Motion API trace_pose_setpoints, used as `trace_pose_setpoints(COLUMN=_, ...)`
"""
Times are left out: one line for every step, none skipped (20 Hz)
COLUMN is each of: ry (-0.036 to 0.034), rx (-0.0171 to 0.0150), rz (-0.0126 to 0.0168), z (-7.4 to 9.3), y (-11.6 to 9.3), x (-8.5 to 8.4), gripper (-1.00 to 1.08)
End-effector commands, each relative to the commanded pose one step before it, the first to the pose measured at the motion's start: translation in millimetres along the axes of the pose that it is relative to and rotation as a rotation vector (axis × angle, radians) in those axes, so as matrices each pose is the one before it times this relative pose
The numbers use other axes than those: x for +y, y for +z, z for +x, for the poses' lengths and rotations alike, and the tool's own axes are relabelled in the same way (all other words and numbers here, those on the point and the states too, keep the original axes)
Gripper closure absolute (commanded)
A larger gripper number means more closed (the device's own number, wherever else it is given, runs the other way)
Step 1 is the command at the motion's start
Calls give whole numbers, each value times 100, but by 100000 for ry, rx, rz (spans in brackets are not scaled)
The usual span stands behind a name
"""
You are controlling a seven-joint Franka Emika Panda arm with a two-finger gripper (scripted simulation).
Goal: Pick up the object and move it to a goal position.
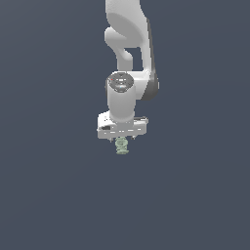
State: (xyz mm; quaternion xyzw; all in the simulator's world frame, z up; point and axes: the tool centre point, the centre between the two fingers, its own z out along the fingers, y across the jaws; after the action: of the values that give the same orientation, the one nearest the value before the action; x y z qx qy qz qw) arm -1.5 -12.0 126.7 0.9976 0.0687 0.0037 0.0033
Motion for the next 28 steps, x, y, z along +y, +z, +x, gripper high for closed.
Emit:
trace_pose_setpoints(ry=-608, rx=-467, rz=504, z=-291, y=1058, x=287, gripper=-92)
trace_pose_setpoints(ry=-109, rx=-121, rz=108, z=-69, y=226, x=61, gripper=-92)
trace_pose_setpoints(ry=-66, rx=-74, rz=67, z=-41, y=137, x=36, gripper=-92)
trace_pose_setpoints(ry=0, rx=0, rz=0, z=-19, y=28, x=22, gripper=-92)
trace_pose_setpoints(ry=217, rx=-76, rz=-96, z=22, y=-162, x=-34, gripper=-92)
trace_pose_setpoints(ry=0, rx=0, rz=0, z=-1, y=40, x=1, gripper=-92)
trace_pose_setpoints(ry=0, rx=0, rz=0, z=-4, y=120, x=3, gripper=-92)
trace_pose_setpoints(ry=0, rx=0, rz=0, z=-7, y=199, x=5, gripper=-92)
trace_pose_setpoints(ry=0, rx=0, rz=0, z=-10, y=279, x=7, gripper=-92)
trace_pose_setpoints(ry=0, rx=0, rz=0, z=-14, y=359, x=9, gripper=-92)
trace_pose_setpoints(ry=-61, rx=13, rz=30, z=-14, y=433, x=-23, gripper=-92)
trace_pose_setpoints(ry=0, rx=0, rz=0, z=-23, y=513, x=12, gripper=-92)
trace_pose_setpoints(ry=-60, rx=13, rz=31, z=-22, y=582, x=-20, gripper=-92)
trace_pose_setpoints(ry=0, rx=0, rz=0, z=-27, y=592, x=14, gripper=-92)
trace_pose_setpoints(ry=-60, rx=13, rz=31, z=-15, y=514, x=-21, gripper=-92)
trace_pose_setpoints(ry=0, rx=0, rz=0, z=-11, y=444, x=12, gripper=-92)
trace_pose_setpoints(ry=0, rx=0, rz=0, z=-1, y=370, x=12, gripper=-92)
trace_pose_setpoints(ry=0, rx=0, rz=0, z=11, y=295, x=12, gripper=-92)
trace_pose_setpoints(ry=-62, rx=12, rz=29, z=28, y=215, x=-24, gripper=-92)
trace_pose_setpoints(ry=0, rx=0, rz=0, z=30, y=142, x=10, gripper=-92)
trace_pose_setpoints(ry=0, rx=0, rz=0, z=29, y=73, x=8, gripper=-92)
trace_pose_setpoints(ry=0, rx=0, rz=0, z=12, y=21, x=3, gripper=-92)
trace_pose_setpoints(ry=0, rx=0, rz=0, z=0, y=0, x=0, gripper=108)
trace_pose_setpoints(ry=0, rx=0, rz=0, z=0, y=0, x=0, gripper=108)
trace_pose_setpoints(ry=0, rx=0, rz=0, z=0, y=0, x=0, gripper=108)
trace_pose_setpoints(ry=0, rx=0, rz=0, z=0, y=0, x=0, gripper=108)
trace_pose_setpoints(ry=0, rx=0, rz=0, z=0, y=0, x=0, gripper=108)
trace_pose_setpoints(ry=0, rx=0, rz=0, z=0, y=0, x=0, gripper=108)
